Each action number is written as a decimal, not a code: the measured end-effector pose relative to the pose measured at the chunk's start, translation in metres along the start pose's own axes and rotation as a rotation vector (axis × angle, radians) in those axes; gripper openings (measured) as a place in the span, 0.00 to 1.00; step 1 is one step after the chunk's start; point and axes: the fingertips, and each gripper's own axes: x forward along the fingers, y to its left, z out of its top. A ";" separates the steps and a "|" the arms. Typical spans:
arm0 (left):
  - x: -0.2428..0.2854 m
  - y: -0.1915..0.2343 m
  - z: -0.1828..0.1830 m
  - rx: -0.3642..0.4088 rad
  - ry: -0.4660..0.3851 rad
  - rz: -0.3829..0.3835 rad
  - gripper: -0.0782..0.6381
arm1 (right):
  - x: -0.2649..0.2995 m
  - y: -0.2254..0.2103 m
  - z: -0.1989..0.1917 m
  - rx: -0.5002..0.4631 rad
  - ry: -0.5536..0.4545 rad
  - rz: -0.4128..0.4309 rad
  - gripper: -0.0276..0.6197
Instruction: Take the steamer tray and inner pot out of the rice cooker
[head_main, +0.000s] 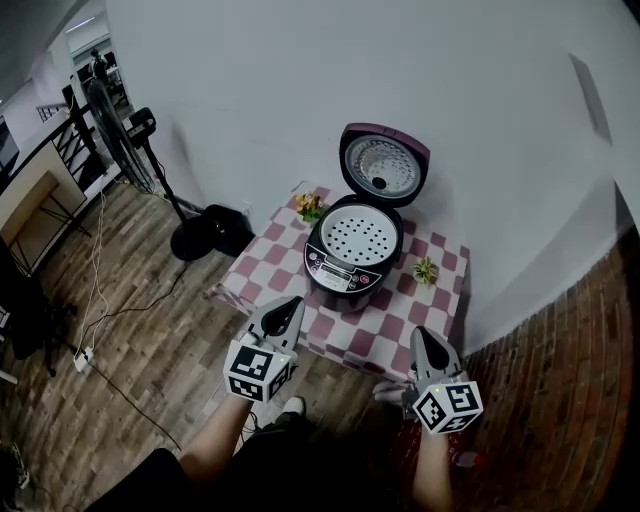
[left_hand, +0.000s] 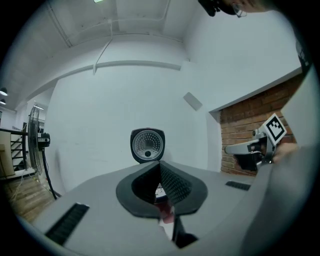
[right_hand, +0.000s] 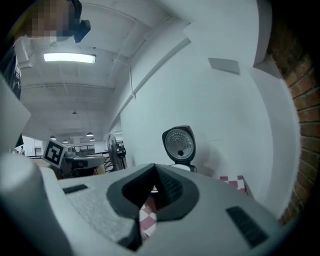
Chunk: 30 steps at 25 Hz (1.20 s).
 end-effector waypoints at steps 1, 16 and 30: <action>0.006 0.005 0.000 -0.005 0.005 -0.008 0.11 | 0.007 0.000 0.001 0.001 0.006 -0.004 0.05; 0.090 0.098 -0.013 -0.043 0.051 -0.098 0.11 | 0.113 -0.012 -0.003 -0.008 0.065 -0.114 0.05; 0.154 0.139 -0.036 -0.048 0.131 -0.071 0.11 | 0.181 -0.054 -0.026 -0.030 0.209 -0.139 0.05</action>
